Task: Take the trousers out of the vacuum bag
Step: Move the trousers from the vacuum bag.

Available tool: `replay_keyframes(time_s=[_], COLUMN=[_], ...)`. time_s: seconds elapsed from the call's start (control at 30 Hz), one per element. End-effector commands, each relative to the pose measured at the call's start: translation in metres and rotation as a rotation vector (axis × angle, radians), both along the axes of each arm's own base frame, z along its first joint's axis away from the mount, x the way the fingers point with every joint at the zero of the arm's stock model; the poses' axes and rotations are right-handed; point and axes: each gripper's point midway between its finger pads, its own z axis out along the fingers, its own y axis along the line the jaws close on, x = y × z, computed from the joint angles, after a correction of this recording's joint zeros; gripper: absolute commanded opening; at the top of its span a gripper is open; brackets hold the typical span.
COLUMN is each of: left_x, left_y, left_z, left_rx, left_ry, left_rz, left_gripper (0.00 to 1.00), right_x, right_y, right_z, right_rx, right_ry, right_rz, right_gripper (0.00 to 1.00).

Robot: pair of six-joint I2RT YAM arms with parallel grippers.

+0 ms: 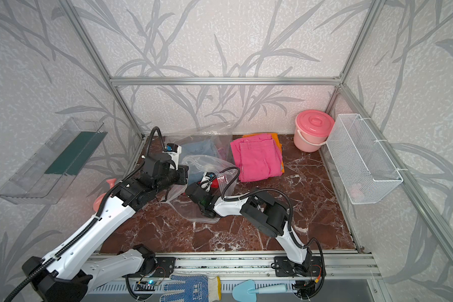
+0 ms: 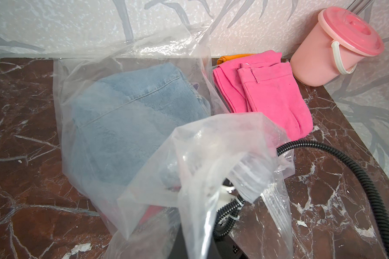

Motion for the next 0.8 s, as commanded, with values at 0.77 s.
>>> replay_keyframes(time_s=[0.77], left_x=[0.003], left_y=[0.006], left_z=[-0.013], left_rx=[0.024], left_ry=[0.03], left_rz=[0.024], left_gripper=[0.0], right_x=[-0.014], right_y=[-0.023], right_z=[0.082], right_rx=[0.125], right_ry=[-0.111], right_rz=[0.032], right_gripper=[0.02])
